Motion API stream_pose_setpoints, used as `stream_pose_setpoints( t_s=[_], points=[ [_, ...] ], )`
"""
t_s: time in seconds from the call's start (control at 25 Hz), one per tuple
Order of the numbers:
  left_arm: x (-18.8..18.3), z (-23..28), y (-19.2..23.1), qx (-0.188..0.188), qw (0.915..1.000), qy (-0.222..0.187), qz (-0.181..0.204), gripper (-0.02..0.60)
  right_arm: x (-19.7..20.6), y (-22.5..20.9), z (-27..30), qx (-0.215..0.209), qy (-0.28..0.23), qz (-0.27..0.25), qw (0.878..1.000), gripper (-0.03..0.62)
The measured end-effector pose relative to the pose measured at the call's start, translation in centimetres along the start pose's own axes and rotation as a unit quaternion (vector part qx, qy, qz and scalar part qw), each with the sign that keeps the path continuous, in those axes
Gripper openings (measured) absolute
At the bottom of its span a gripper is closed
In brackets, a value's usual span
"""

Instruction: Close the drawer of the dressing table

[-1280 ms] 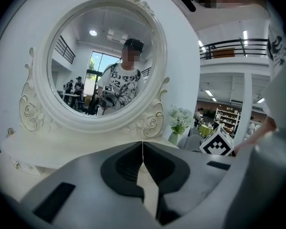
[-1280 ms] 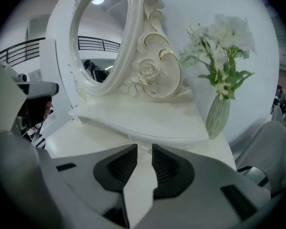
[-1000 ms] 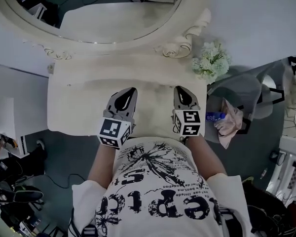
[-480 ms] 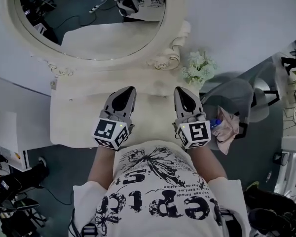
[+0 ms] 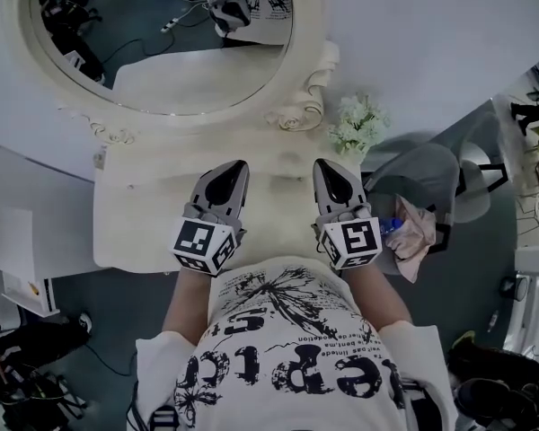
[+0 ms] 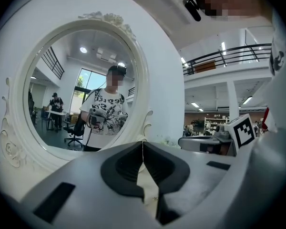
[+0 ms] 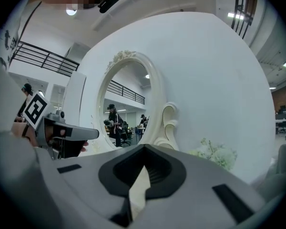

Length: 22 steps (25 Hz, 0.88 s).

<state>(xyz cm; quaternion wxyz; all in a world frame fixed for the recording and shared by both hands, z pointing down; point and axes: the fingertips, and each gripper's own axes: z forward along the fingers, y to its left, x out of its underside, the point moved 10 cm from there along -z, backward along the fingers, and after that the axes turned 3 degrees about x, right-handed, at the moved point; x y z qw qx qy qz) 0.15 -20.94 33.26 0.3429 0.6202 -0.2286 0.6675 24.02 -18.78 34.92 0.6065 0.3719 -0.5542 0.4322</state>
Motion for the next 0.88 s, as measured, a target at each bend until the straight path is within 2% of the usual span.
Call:
stream_pose_setpoints(
  t_s=[0.36, 0.88],
  points=[
    [0.1, -0.2, -0.2, -0.008, 0.9999, 0.006, 0.01, 0.02, -0.2, 1.1, 0.7, -0.006, 0.002, -0.015, 1.0, 0.017],
    [0.3, -0.5, -0.6, -0.009, 0.9999, 0.004, 0.005, 0.02, -0.1, 1.0, 0.5, 0.001, 0.009, -0.019, 1.0, 0.017]
  ],
)
